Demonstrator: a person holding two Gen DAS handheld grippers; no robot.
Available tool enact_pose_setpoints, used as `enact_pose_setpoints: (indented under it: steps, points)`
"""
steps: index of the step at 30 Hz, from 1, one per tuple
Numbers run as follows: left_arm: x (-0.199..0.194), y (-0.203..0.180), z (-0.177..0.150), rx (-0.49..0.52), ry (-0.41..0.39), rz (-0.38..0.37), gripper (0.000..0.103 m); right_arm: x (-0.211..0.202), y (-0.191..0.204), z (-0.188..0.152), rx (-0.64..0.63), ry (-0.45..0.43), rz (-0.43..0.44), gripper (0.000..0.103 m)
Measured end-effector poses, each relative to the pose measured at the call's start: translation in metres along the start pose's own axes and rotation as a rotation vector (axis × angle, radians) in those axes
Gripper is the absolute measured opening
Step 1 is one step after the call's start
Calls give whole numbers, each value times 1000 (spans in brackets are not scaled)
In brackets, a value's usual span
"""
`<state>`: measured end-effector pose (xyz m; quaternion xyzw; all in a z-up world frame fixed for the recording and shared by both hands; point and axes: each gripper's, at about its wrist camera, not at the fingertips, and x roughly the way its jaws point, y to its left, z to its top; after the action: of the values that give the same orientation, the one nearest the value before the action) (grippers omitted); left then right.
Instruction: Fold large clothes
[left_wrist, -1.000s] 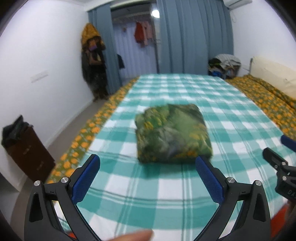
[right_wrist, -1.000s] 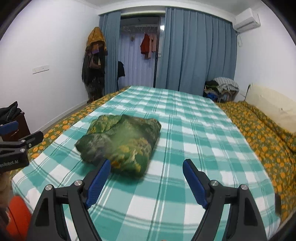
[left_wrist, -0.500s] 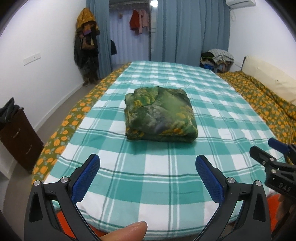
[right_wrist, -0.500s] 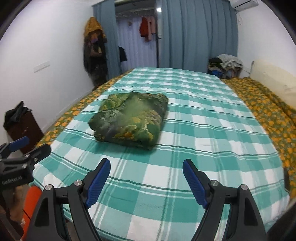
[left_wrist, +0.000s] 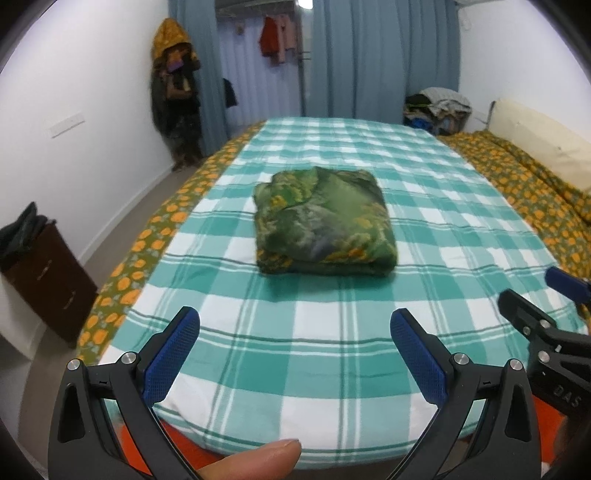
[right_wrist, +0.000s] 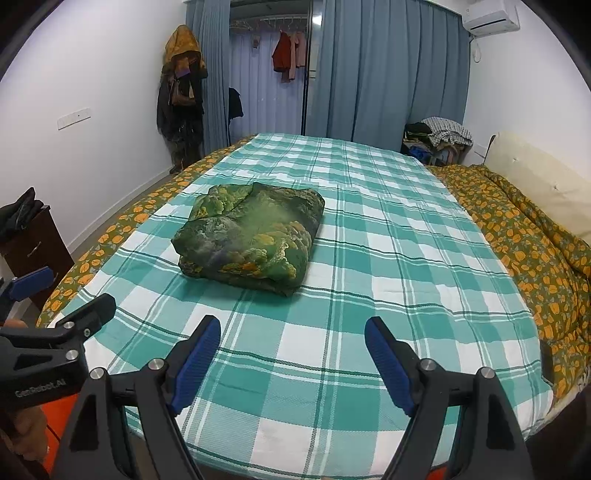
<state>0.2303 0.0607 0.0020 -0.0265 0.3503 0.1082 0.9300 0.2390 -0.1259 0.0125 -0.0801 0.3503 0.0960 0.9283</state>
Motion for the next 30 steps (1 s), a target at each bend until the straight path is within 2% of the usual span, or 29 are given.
enact_pose_setpoints:
  steps: [11, 30]
  points:
    - [-1, -4, 1, 31, 34, 26, 102, -6, 5, -1, 7, -1, 4, 82]
    - [-17, 1, 10, 14, 15, 7, 102, -22, 6, 10, 9, -21, 2, 82]
